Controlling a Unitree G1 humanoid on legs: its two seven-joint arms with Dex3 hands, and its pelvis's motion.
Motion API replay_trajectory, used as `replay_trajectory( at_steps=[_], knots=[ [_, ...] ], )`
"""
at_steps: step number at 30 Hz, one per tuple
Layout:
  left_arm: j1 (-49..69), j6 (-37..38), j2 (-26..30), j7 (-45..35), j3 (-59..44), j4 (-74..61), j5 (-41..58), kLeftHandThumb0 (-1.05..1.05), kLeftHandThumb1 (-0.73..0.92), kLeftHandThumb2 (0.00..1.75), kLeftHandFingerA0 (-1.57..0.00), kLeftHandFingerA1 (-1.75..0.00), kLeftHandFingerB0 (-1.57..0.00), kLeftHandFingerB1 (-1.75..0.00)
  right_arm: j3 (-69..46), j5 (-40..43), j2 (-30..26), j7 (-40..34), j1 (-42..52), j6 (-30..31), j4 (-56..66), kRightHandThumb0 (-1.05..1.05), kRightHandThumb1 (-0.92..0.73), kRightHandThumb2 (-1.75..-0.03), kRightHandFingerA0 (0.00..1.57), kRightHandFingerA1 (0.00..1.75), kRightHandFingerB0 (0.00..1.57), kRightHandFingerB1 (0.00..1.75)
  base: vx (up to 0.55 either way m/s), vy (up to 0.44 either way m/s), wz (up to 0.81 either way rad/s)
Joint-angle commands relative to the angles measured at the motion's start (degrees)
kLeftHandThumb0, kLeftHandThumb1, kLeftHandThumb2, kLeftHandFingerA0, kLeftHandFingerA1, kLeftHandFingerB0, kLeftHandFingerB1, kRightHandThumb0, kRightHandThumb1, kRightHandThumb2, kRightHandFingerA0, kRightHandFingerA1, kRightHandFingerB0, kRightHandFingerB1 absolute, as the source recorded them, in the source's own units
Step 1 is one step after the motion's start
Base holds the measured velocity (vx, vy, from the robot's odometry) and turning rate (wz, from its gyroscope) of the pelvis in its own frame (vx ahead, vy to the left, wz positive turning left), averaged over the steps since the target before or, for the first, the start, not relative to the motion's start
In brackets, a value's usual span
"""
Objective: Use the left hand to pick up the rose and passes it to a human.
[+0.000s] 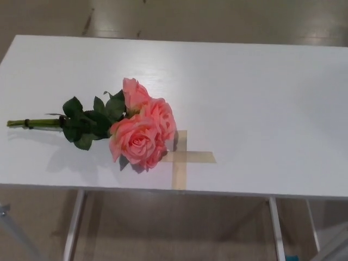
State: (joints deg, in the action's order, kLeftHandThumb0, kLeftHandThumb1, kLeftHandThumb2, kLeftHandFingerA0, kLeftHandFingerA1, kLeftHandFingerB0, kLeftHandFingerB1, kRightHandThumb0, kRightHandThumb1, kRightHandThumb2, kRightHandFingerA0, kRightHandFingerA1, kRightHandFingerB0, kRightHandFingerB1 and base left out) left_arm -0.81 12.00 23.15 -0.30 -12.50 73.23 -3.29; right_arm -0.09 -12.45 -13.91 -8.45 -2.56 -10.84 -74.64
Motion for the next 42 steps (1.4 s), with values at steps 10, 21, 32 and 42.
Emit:
replay_trajectory(
  at_steps=[10, 21, 32, 42],
  knots=[
    [0.07, 3.51, 2.6, -6.04, 6.57, 0.17, -3.22, -0.38, 0.45, 0.54, -0.43, -0.36, -0.28, -0.3, 0.11, -0.2, 0.03, -1.73, -0.01, -1.24, -0.92, -0.25, -0.62, -0.58, 0.7, 0.43, 0.44, 0.35, 0.0, 0.0, 0.0],
    [15.05, 15.98, 5.69, -24.89, -0.01, -31.07, 11.82, -0.32, 0.1, 0.77, -0.01, -0.49, 0.0, -0.47, 0.01, -0.14, 0.03, -1.33, -0.52, -1.02, -1.02, -0.35, -0.55, -0.71, 0.61, 0.5, 0.39, 0.42, 0.0, 0.0, 0.0],
    [32.77, 20.27, 5.6, -23.26, -11.32, -72.75, 21.39, -0.31, 0.16, 0.79, -0.02, -0.49, -0.01, -0.46, 0.34, -0.52, -0.12, -1.3, -1.33, -0.87, -0.94, -0.36, -0.54, -0.71, 0.62, 0.5, 0.38, 0.42, 0.0, 0.0, 0.0],
    [28.98, 18.63, 3.7, -17.04, -15.94, -88.83, 20.19, -0.31, 0.13, 0.8, -0.06, -0.5, -0.06, -0.49, -0.21, 0.08, 0.08, -0.92, -1.66, -0.6, -0.92, -0.35, -0.54, -0.71, 0.64, 0.51, 0.38, 0.42, 0.0, 0.0, 0.0]
  ],
)
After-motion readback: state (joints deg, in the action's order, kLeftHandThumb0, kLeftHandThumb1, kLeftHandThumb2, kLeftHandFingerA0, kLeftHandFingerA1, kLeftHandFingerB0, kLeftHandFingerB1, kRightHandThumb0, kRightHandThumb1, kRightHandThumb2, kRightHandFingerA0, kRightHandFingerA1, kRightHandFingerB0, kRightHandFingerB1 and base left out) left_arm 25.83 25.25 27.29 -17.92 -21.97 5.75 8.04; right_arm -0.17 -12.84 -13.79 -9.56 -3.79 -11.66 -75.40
